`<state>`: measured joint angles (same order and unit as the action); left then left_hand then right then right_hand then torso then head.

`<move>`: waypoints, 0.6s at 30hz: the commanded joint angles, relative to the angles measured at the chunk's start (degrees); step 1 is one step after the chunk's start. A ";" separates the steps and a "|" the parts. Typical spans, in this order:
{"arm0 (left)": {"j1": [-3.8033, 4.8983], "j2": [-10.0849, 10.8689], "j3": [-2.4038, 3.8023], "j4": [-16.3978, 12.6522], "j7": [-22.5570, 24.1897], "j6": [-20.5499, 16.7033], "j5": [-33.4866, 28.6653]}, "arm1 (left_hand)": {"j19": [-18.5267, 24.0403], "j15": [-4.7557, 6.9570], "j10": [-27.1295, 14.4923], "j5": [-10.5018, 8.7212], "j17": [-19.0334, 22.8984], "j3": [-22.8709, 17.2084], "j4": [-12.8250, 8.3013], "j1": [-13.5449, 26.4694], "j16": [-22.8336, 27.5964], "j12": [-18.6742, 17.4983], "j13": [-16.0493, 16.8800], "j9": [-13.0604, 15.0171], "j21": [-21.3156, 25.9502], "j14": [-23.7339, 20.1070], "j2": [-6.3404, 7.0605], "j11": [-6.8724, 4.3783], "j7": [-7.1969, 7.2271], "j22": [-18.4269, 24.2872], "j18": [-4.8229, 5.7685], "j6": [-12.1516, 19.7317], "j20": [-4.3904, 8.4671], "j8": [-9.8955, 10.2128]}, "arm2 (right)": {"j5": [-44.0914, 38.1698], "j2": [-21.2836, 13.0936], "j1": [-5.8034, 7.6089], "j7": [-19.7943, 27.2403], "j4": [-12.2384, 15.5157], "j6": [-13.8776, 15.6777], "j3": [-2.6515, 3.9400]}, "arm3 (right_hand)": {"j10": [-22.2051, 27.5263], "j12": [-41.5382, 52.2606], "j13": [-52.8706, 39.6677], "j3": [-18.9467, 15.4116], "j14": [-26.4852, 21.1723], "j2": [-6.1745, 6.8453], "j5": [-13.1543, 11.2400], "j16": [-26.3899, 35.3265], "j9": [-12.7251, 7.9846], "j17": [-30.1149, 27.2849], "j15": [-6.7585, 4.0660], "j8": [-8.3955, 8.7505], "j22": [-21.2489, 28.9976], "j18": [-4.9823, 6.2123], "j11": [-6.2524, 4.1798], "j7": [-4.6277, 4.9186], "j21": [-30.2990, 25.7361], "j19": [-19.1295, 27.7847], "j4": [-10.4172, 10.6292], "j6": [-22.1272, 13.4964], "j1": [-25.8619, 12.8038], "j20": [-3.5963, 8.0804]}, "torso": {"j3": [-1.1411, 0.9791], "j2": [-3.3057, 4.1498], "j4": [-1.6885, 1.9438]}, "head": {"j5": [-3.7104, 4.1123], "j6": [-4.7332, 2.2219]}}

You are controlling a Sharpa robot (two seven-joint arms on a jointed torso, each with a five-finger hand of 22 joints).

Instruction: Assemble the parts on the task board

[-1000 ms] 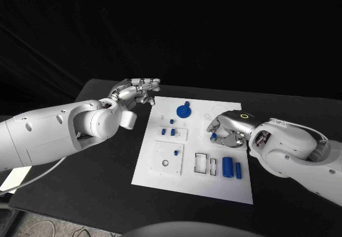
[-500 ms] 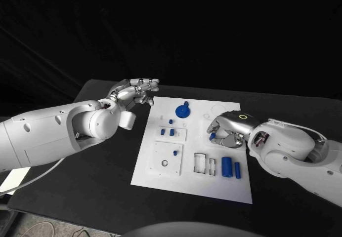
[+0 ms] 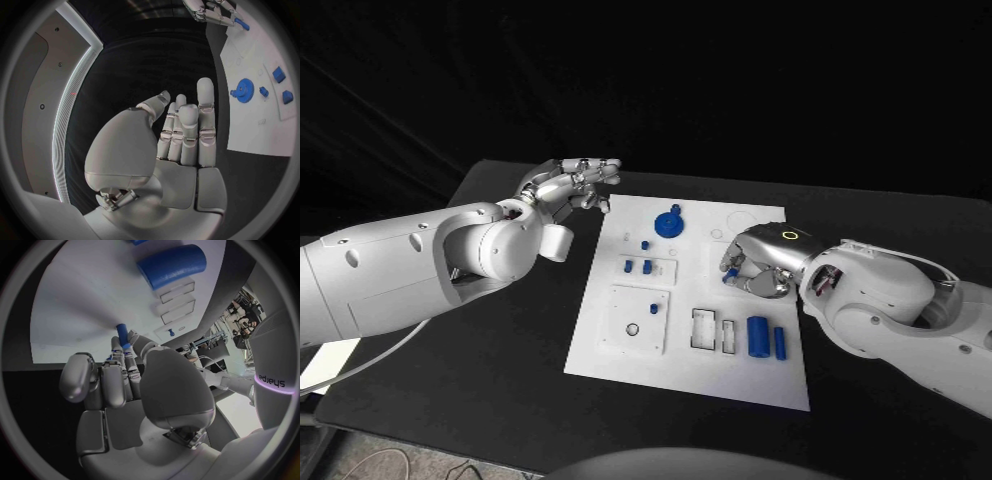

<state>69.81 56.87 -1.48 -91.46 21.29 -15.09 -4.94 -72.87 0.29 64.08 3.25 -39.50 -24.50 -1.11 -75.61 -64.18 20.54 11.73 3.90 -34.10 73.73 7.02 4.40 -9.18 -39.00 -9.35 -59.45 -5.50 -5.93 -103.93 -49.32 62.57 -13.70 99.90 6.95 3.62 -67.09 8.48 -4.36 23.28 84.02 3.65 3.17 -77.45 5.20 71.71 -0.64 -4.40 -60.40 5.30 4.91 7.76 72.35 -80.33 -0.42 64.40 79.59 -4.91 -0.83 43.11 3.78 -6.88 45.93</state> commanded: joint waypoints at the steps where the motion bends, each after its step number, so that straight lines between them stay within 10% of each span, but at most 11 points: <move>1: 0.01 -0.01 0.02 -0.06 0.26 1.16 -0.14 | -0.41 -0.11 -0.44 -0.16 0.05 0.10 -0.37 0.03 0.15 0.16 0.06 -0.05 0.31 -0.38 -0.50 0.08 0.15 0.05 -1.03 0.38 0.05 0.22 | -1.68 0.10 -0.12 -0.63 0.23 0.26 -0.02 | -1.68 0.12 -0.21 0.84 2.70 -0.50 -0.05 -0.41 0.11 0.19 -0.45 -0.21 -0.17 0.32 -1.18 -0.02 0.40 -0.15 -0.40 0.46 1.29 0.32 | -0.01 -0.01 -0.02 | -0.02 0.07; 18: 0.01 0.00 0.02 -0.09 0.33 1.08 -0.14 | -0.40 -0.11 -0.52 -0.16 0.28 0.09 -0.40 0.01 0.25 0.27 0.09 -0.05 0.34 -0.47 -0.55 0.09 0.13 0.07 -1.04 0.38 0.04 0.20 | -1.95 -0.32 -0.16 0.00 2.16 4.04 0.03 | -2.60 -0.37 -0.43 2.24 2.89 -0.56 -0.06 -1.12 0.26 1.17 -0.53 -0.25 -1.35 0.08 -1.28 -0.02 1.14 -0.59 -1.39 1.14 1.81 0.47 | -0.02 -0.03 0.01 | -0.04 0.26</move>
<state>69.81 56.88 -1.48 -91.47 21.26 -15.05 -4.94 -72.87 0.29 63.88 3.25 -39.27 -24.50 -1.11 -75.61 -64.18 20.54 11.77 3.90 -34.10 73.73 7.02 4.60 -9.18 -39.00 -9.35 -59.45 -5.50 -5.93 -105.31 -49.57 62.44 -13.98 101.58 9.13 3.65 -67.49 8.25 -4.77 25.26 84.02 3.46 2.92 -78.34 5.40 72.81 -0.64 -4.40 -61.68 5.30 5.33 7.78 73.23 -80.74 -1.77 65.11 80.57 -4.50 -0.85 43.12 3.79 -6.94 46.13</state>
